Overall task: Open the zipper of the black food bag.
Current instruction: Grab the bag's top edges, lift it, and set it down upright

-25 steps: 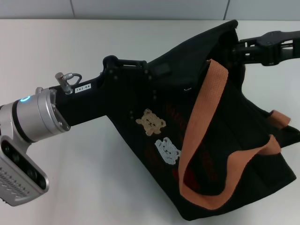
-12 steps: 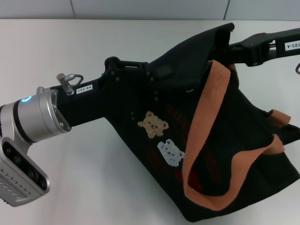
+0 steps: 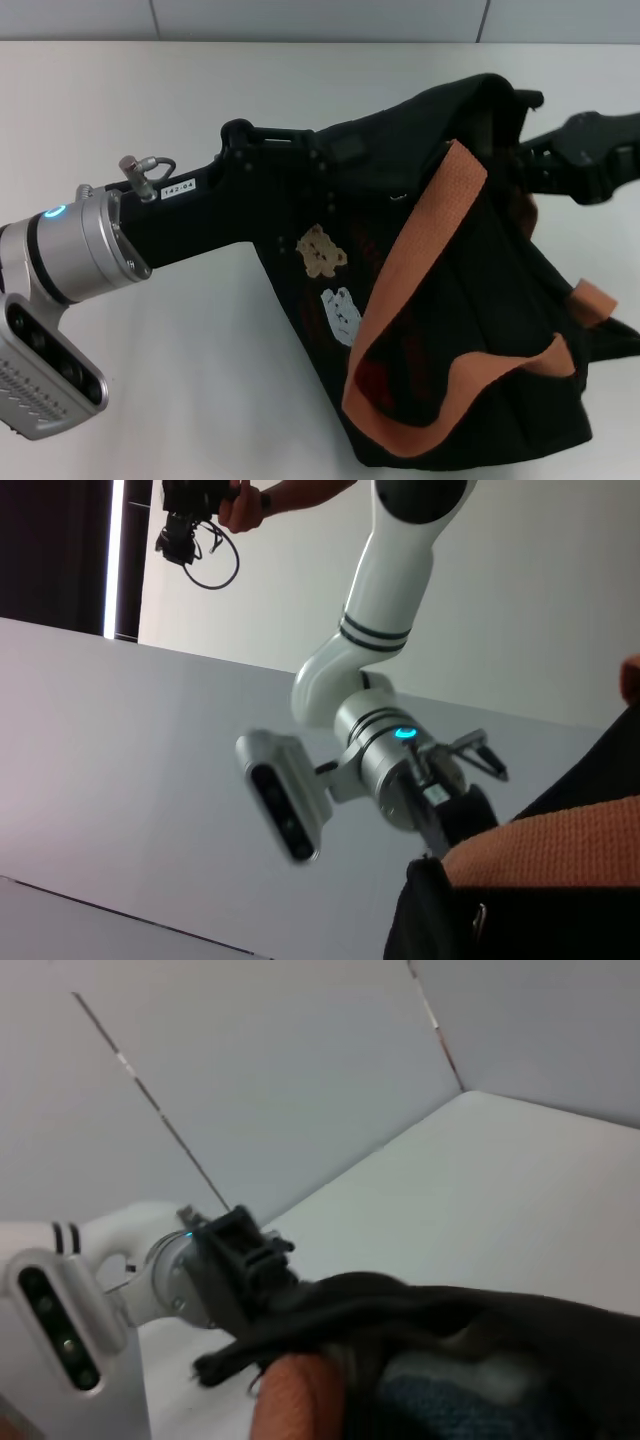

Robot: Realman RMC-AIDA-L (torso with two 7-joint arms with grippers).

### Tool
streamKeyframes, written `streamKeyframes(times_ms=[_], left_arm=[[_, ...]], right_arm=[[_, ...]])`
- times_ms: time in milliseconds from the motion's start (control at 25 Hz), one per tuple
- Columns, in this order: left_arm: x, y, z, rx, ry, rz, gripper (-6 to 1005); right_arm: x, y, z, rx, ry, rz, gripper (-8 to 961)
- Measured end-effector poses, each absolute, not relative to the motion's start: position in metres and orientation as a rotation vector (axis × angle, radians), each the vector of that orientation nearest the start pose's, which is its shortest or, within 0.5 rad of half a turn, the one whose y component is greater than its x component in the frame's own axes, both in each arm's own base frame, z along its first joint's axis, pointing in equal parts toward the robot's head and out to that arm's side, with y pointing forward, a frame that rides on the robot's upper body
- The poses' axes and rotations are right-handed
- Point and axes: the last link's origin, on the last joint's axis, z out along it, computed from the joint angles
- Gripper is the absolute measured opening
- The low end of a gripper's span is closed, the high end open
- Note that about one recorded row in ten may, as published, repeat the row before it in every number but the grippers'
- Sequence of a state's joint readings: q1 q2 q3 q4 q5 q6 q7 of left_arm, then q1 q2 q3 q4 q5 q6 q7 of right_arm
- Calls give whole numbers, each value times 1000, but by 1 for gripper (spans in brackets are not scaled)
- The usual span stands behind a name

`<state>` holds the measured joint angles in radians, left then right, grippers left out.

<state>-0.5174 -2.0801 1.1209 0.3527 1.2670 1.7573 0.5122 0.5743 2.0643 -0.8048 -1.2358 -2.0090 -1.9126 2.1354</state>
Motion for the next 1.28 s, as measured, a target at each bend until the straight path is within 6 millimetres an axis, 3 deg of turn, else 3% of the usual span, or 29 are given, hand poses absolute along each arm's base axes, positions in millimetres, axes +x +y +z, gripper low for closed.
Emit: streamKeyframes(times_ms=[480, 760, 960, 1280], left_arm=[[-206, 293, -27, -1762, 1329, -763, 102], [-207, 294, -28, -1701, 1389, -703, 102], [-202, 301, -17, -1608, 1420, -658, 102], [-197, 314, 6, -1487, 1469, -555, 102]], right_arm=[[200, 295, 82, -2968, 600, 672, 86], [203, 299, 95, -2869, 607, 760, 115], [201, 304, 102, -2837, 607, 772, 136], [202, 292, 94, -2982, 674, 661, 177]])
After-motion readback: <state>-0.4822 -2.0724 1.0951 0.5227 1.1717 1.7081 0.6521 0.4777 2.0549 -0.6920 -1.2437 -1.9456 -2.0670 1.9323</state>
